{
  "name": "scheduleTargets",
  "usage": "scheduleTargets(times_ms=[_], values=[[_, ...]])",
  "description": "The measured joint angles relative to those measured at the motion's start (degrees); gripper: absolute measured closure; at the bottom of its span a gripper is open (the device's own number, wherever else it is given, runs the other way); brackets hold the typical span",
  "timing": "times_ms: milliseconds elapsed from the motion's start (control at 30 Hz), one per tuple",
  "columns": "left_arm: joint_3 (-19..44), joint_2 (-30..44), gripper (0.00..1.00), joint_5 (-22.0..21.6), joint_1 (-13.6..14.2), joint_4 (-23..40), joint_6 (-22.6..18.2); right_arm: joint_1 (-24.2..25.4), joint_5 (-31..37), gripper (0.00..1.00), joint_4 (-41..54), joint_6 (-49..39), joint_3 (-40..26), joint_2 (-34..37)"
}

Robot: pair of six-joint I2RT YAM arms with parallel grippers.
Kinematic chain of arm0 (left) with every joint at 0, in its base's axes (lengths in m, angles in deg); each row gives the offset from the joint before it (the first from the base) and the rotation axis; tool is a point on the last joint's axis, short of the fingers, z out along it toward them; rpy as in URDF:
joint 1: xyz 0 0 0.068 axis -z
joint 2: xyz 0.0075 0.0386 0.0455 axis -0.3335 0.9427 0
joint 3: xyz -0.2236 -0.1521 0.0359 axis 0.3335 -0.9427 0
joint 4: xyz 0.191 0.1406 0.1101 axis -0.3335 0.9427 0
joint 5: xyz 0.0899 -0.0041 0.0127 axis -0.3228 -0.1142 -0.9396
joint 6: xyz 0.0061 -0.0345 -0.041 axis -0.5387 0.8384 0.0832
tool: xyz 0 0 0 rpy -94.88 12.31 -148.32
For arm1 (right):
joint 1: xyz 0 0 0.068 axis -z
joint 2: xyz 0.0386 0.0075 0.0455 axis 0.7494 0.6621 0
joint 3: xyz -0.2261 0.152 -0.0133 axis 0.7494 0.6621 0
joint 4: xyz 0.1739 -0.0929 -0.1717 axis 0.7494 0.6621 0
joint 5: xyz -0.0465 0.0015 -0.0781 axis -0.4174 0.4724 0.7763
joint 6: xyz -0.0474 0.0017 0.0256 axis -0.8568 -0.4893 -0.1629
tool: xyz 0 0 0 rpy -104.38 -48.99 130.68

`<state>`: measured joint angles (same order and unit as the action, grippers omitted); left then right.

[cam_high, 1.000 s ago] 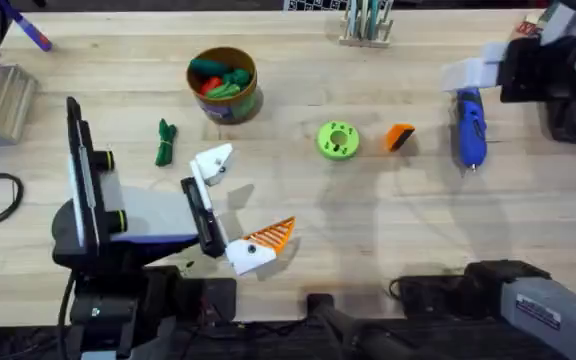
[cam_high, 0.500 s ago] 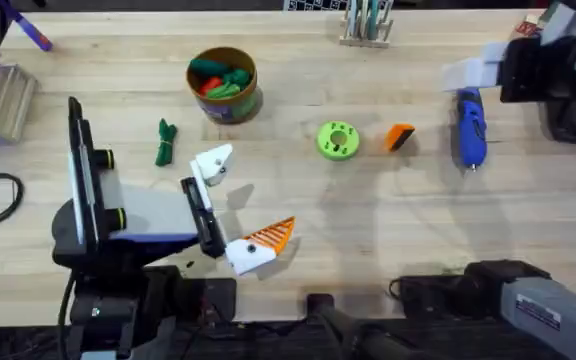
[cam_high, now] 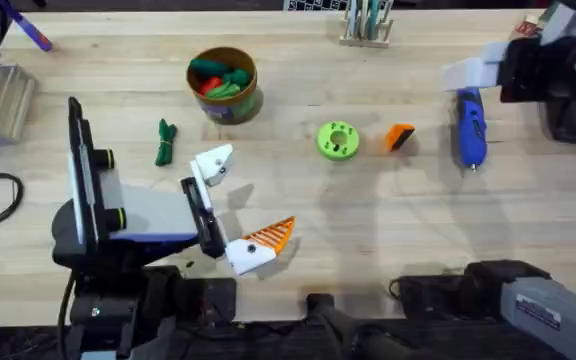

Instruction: Pick up the gripper from the table and insert it into the empty holder that is missing its gripper. Then pick up a screw, insert it into the mounting hole, and use the screwdriver to tighten it. Finally, clean up the table by picking up the vegetable and placing it into the bucket.

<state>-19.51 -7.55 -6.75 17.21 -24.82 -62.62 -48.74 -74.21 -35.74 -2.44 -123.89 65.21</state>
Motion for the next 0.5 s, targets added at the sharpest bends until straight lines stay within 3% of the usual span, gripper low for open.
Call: scheduleTargets(times_ms=[500], values=[[0.00,0.01,0.015,0.02,-0.01,0.00,0.00,0.00,-0.01,0.068,0.00,0.00,0.00,-0.01]])
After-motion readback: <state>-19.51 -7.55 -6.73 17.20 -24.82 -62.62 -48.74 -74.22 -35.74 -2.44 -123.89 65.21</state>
